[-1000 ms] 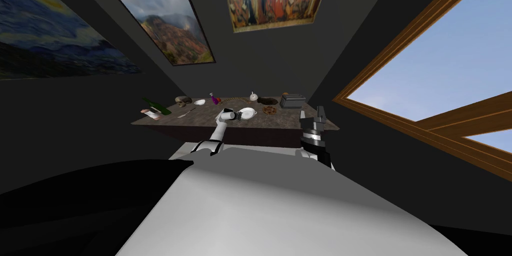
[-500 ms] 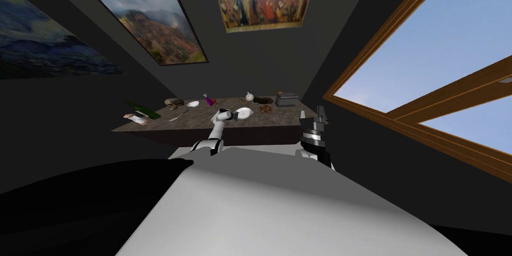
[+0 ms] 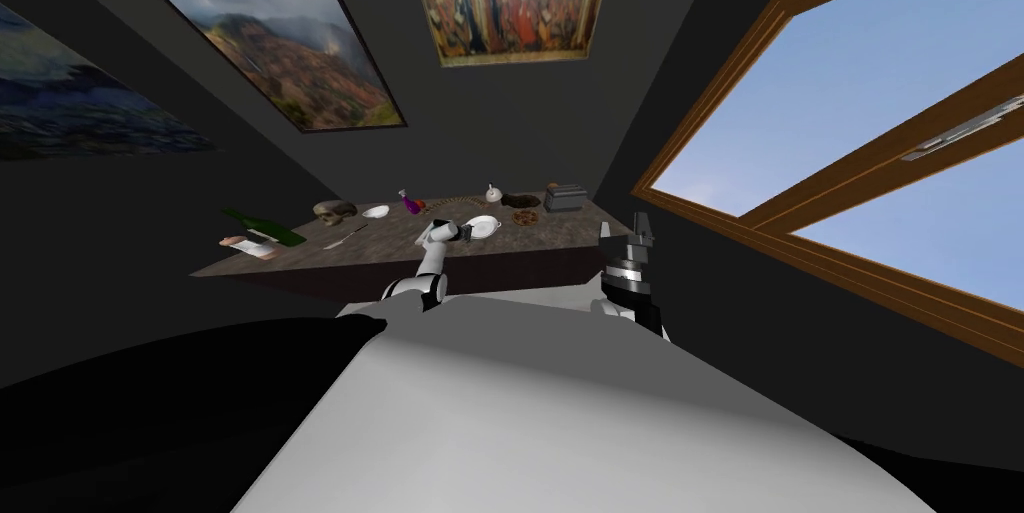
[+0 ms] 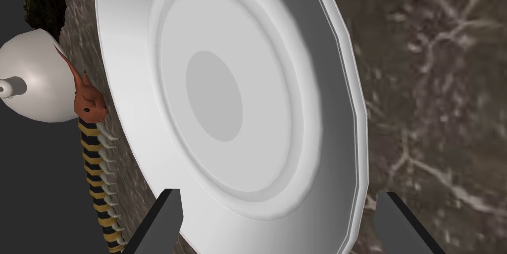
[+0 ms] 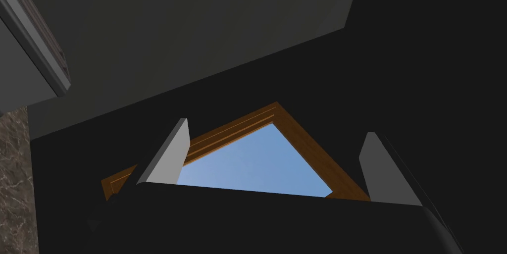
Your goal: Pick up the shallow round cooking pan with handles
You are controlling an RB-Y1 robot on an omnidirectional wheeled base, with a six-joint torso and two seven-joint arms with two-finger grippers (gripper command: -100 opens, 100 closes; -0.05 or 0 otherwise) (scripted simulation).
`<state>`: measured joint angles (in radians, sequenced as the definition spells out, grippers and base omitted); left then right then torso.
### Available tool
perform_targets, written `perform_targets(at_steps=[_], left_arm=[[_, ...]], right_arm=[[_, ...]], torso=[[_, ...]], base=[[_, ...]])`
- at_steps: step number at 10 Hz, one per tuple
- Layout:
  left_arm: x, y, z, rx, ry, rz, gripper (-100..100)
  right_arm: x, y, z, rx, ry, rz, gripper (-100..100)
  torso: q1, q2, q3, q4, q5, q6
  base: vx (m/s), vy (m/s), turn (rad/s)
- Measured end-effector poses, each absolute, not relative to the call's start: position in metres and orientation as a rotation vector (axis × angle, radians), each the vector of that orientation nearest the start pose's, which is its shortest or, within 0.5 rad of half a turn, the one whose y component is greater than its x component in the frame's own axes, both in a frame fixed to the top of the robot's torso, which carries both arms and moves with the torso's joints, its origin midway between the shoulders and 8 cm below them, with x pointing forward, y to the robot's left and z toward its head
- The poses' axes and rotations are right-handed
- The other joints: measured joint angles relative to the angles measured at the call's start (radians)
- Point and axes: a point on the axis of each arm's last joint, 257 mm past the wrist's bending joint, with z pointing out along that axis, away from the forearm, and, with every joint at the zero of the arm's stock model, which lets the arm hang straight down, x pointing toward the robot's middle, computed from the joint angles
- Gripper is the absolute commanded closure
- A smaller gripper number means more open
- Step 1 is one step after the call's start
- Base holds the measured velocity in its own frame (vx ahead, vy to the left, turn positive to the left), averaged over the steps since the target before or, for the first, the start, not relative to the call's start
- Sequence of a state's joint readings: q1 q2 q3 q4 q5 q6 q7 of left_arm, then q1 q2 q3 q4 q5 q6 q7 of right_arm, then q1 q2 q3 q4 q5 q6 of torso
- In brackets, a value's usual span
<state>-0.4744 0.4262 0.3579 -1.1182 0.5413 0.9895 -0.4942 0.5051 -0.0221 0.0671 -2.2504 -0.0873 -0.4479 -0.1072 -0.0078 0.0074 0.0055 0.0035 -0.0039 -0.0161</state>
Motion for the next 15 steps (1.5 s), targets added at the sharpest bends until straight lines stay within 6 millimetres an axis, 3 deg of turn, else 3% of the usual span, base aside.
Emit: perform_targets(at_steps=[4,5,9,10,11,15], left_arm=[[0.568,0.445,-0.313,-1.731,1.804,-0.711,-100],[0.568,0.446,-0.313,-1.731,1.804,-0.710,100],[0.566,0.445,-0.315,-1.734,1.807,-0.709,100],[0.566,0.445,-0.315,-1.735,1.808,-0.708,0],[0.566,0.445,-0.316,-1.736,1.808,-0.708,100],[0.570,0.420,-0.307,-1.694,1.840,-0.712,100]], right_arm=[[0.360,-0.267,-0.002,0.823,0.607,1.500,0],[0.360,-0.267,-0.002,0.823,0.607,1.500,0],[0.360,-0.267,-0.002,0.823,0.607,1.500,0],[0.360,-0.267,-0.002,0.823,0.607,1.500,0],[0.360,-0.267,-0.002,0.823,0.607,1.500,0],[0.360,-0.267,-0.002,0.823,0.607,1.500,0]], torso=[[0.000,-0.005,-0.004,-0.003,0.003,0.004],[0.001,-0.007,-0.005,-0.003,0.003,0.003],[0.001,-0.007,-0.005,-0.002,0.002,0.003],[0.001,-0.007,-0.004,-0.002,0.002,0.003],[0.001,-0.007,-0.004,-0.002,0.002,0.003],[0.002,-0.007,-0.003,0.000,0.001,0.003]], base=[[-0.029,-0.025,-0.118],[-0.006,-0.003,0.013],[-0.001,0.000,-0.002],[0.000,0.000,0.000],[0.039,0.031,0.304],[0.037,0.028,0.121]])
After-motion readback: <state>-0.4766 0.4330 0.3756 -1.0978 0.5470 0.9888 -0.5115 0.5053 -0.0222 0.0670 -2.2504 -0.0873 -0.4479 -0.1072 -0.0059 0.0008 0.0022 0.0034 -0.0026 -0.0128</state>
